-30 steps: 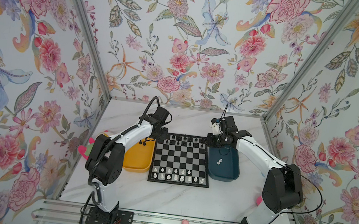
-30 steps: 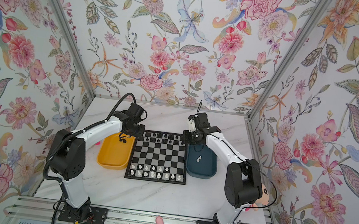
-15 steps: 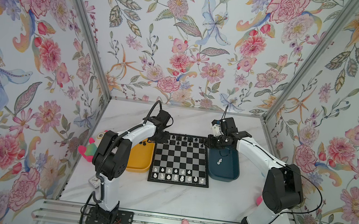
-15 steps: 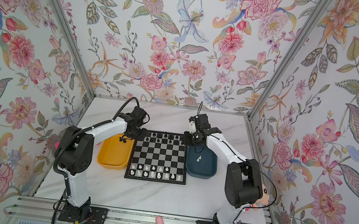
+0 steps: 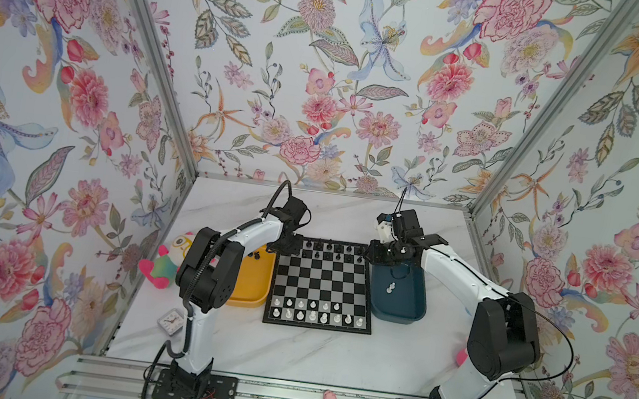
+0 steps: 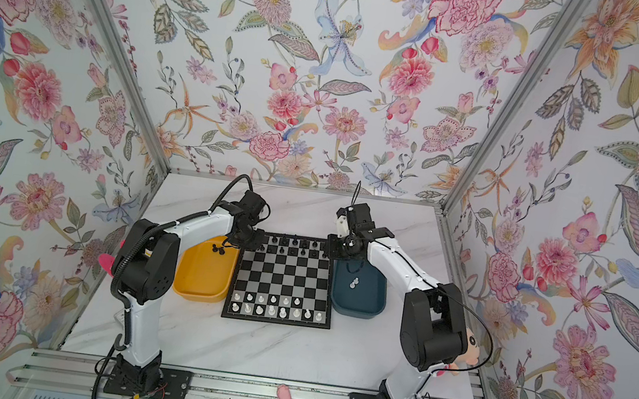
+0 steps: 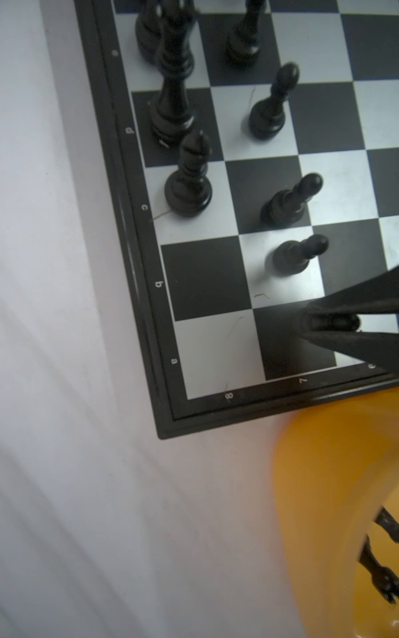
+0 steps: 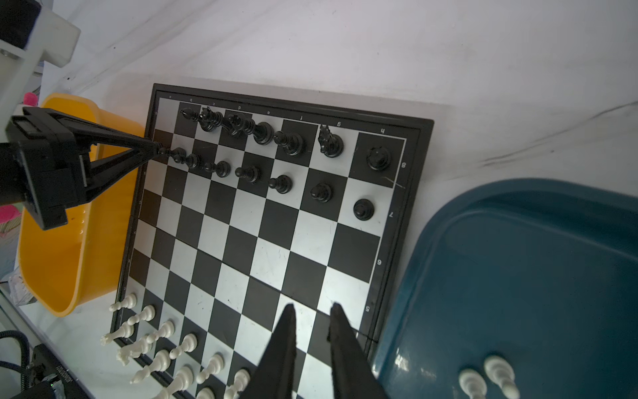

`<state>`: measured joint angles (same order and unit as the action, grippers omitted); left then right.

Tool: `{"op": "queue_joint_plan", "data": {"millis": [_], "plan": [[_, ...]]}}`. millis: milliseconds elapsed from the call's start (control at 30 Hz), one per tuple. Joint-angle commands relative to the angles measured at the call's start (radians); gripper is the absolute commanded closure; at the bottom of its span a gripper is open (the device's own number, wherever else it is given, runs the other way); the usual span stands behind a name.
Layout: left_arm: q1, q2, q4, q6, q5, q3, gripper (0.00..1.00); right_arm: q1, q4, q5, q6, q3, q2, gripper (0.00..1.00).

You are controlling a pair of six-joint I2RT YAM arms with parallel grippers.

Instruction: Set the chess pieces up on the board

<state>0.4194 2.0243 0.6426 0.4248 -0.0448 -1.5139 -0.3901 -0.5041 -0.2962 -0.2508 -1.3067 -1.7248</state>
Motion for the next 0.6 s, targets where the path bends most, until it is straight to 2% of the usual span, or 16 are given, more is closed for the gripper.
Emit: {"op": "queue_joint_plan", "data": {"millis": [0,567], "plan": [[0.009,0.026,0.020,-0.023,0.020,-0.031,0.94,0.009,0.000,0.001,-0.011,0.011,0.028,0.79],[0.001,0.031,0.038,-0.022,0.046,-0.026,0.94,0.011,0.001,-0.004,-0.011,0.010,0.021,0.79]]}}
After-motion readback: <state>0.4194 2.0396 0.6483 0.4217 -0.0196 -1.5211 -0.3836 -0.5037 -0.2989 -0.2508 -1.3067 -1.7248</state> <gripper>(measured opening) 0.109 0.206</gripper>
